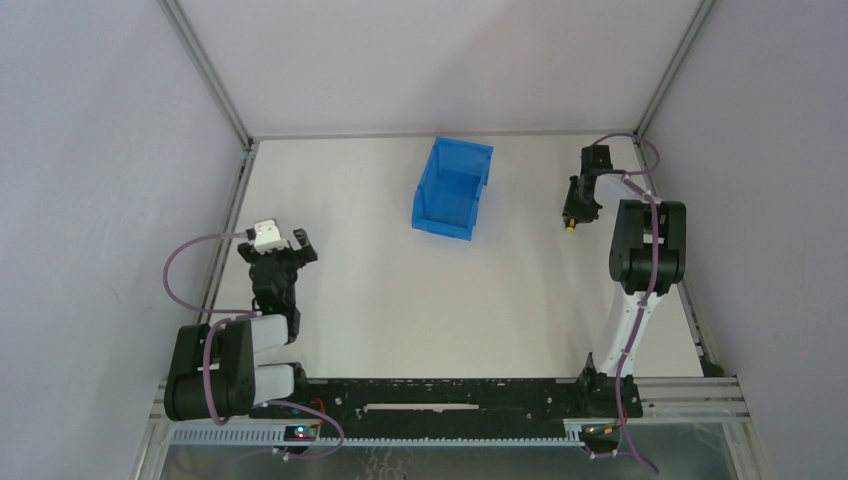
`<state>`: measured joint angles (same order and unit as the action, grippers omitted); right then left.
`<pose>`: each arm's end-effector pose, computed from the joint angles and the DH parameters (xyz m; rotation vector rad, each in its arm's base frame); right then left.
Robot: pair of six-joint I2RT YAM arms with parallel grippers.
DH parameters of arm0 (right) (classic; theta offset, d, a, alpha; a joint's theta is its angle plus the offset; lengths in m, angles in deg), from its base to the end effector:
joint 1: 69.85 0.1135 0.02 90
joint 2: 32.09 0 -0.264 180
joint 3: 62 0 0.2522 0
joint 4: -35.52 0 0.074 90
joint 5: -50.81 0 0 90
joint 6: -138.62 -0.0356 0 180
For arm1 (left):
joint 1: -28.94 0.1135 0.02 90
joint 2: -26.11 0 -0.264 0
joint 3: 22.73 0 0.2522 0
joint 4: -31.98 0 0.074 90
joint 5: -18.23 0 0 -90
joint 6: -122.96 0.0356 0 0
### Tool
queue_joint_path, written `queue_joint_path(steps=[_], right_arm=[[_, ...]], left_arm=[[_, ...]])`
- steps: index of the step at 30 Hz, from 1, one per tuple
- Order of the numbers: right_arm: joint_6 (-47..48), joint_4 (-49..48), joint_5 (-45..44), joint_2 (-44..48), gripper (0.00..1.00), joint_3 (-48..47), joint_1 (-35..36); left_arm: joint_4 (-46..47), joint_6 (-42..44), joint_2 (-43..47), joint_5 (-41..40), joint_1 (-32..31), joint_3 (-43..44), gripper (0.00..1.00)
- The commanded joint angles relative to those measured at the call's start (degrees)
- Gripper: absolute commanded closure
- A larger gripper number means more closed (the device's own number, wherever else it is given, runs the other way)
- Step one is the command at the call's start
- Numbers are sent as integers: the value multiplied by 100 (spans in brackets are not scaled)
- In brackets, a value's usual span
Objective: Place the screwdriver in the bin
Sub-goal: Pick up the screwdriver from the center of the board.
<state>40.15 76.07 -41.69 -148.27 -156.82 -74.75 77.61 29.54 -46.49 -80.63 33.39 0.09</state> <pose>0.4213 -0.0377 0.1619 0.3229 2.6303 -0.0371 0.2117 0.0220 0.1649 -0.2304 1.6280 0.1408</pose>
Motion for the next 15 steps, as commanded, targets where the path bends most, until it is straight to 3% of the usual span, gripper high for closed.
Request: queue_joint_path(steps=[1, 15], right_arm=[[-7, 248, -121, 268, 75, -147, -28], [-14, 1112, -45, 1606, 78, -618, -10]], left_arm=[[169, 138, 51, -87, -41, 166, 0], [169, 135, 44, -84, -41, 167, 0]])
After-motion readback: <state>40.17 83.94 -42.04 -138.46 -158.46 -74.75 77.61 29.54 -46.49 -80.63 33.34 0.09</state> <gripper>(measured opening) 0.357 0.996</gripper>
